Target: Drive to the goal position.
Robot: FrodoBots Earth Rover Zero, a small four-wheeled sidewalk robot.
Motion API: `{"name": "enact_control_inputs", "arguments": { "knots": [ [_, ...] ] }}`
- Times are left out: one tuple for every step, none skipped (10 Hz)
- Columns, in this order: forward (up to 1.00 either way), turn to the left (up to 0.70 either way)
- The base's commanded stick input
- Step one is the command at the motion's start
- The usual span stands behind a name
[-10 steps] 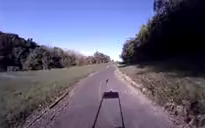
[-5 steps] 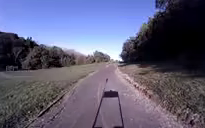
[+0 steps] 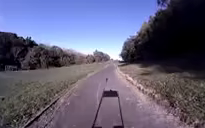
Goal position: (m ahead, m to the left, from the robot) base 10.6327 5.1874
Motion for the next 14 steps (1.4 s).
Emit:
{"name": "enact_control_inputs", "arguments": {
  "knots": [
    [0.50,0.00],
    [0.50,0.00],
    [0.50,0.00],
    [0.50,0.00],
    [0.50,0.00],
    [0.50,0.00],
    [0.50,0.00],
    [0.50,0.00],
    [0.50,0.00],
    [0.50,0.00],
    [0.50,0.00],
    [0.50,0.00],
    [0.50,0.00],
    [0.50,0.00]
  ]
}}
